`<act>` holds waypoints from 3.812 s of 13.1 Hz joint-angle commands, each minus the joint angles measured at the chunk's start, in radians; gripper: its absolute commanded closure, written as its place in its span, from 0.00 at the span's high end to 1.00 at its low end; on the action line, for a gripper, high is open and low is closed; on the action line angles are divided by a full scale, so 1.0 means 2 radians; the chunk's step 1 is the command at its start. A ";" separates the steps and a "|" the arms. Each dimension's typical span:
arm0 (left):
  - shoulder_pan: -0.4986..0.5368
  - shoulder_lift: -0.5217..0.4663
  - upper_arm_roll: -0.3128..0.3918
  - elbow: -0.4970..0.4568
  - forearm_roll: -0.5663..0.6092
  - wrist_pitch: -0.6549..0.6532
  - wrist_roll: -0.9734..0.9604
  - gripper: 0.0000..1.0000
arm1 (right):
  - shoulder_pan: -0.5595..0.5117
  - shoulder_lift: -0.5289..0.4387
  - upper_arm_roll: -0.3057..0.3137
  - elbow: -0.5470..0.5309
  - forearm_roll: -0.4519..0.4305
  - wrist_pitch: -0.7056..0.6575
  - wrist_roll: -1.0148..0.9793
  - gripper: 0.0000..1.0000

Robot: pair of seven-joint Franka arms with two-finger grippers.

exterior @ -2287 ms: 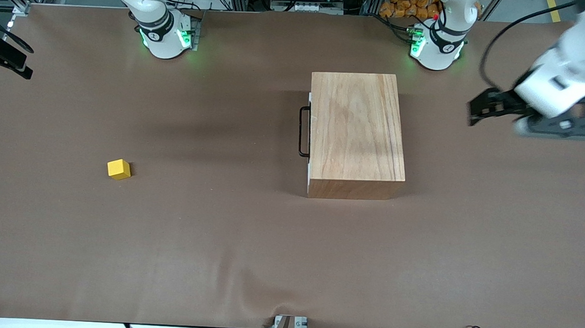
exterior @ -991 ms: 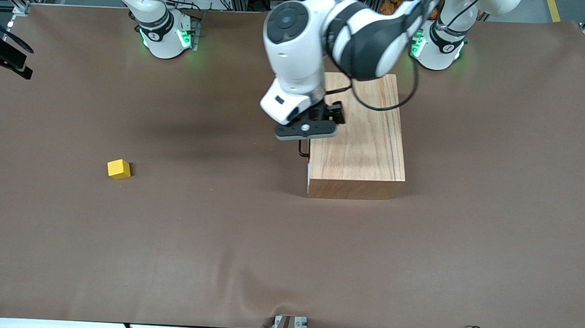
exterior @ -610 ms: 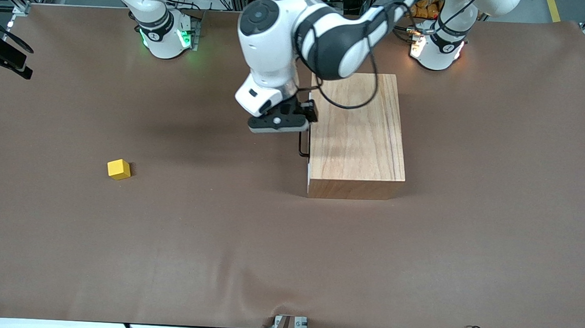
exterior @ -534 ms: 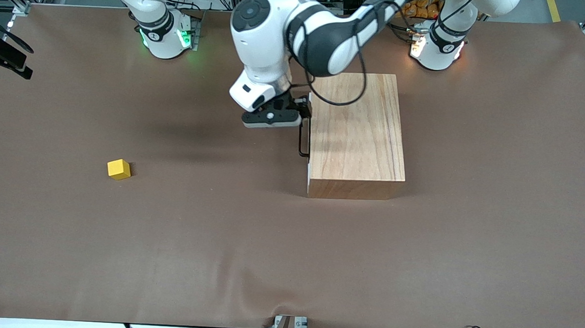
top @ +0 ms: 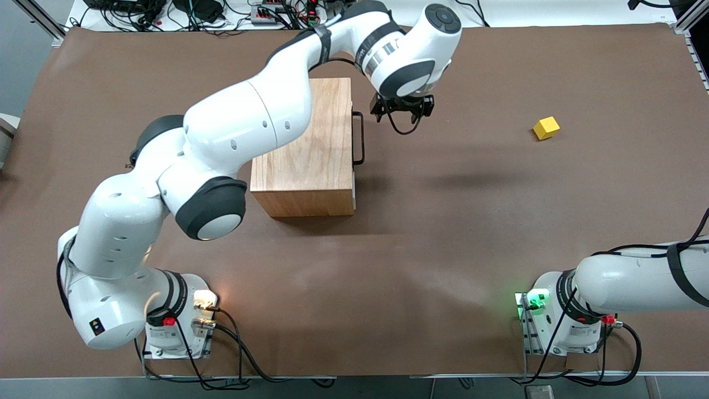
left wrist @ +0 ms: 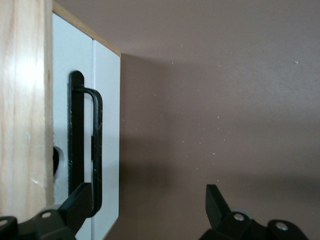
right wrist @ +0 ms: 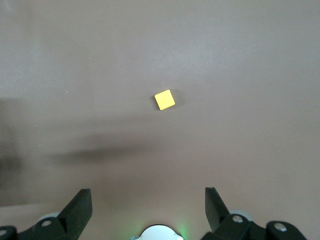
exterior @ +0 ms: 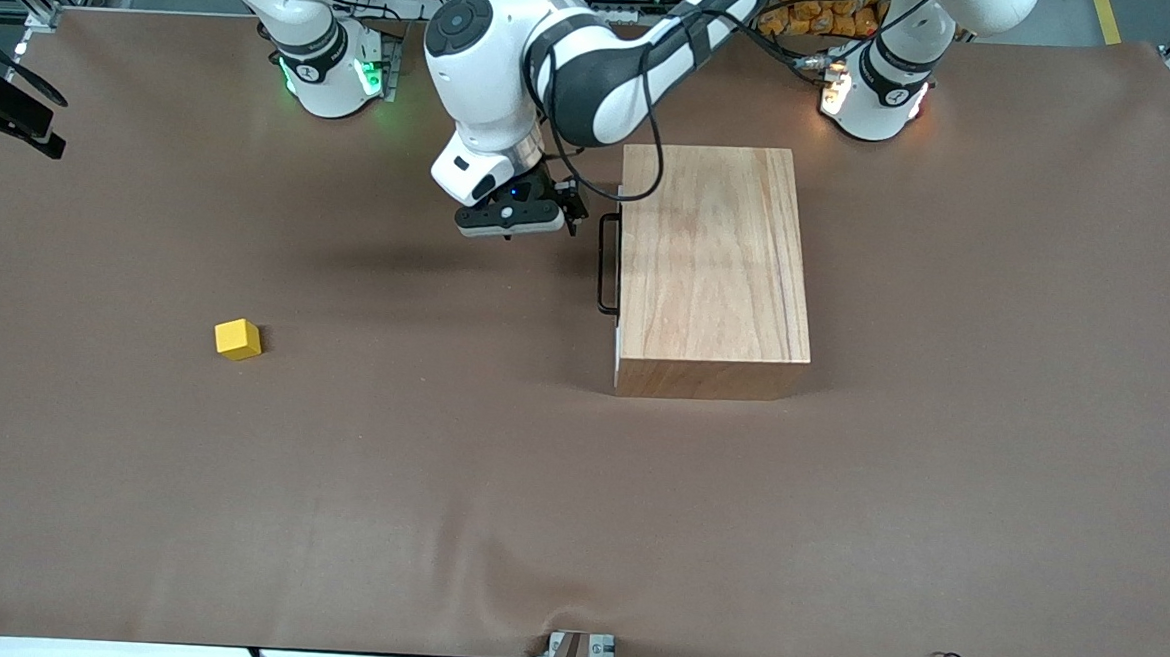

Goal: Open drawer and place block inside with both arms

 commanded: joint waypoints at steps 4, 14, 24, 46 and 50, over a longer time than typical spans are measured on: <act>-0.005 0.041 0.010 0.013 0.009 -0.021 -0.010 1.00 | 0.003 -0.011 0.000 -0.009 -0.009 -0.002 0.003 1.00; 0.003 0.073 0.011 0.013 0.007 -0.063 -0.045 1.00 | 0.003 -0.011 0.000 -0.008 -0.003 0.001 0.004 1.00; 0.010 0.080 0.011 0.013 0.007 -0.052 -0.041 1.00 | -0.001 -0.011 0.000 -0.010 -0.003 -0.004 0.003 1.00; -0.007 0.080 -0.005 0.016 0.002 0.054 -0.046 1.00 | -0.001 -0.011 0.000 -0.010 -0.003 -0.005 0.003 1.00; -0.007 0.081 -0.004 0.016 0.002 0.074 -0.046 1.00 | -0.001 -0.011 -0.001 -0.010 -0.003 -0.004 0.003 1.00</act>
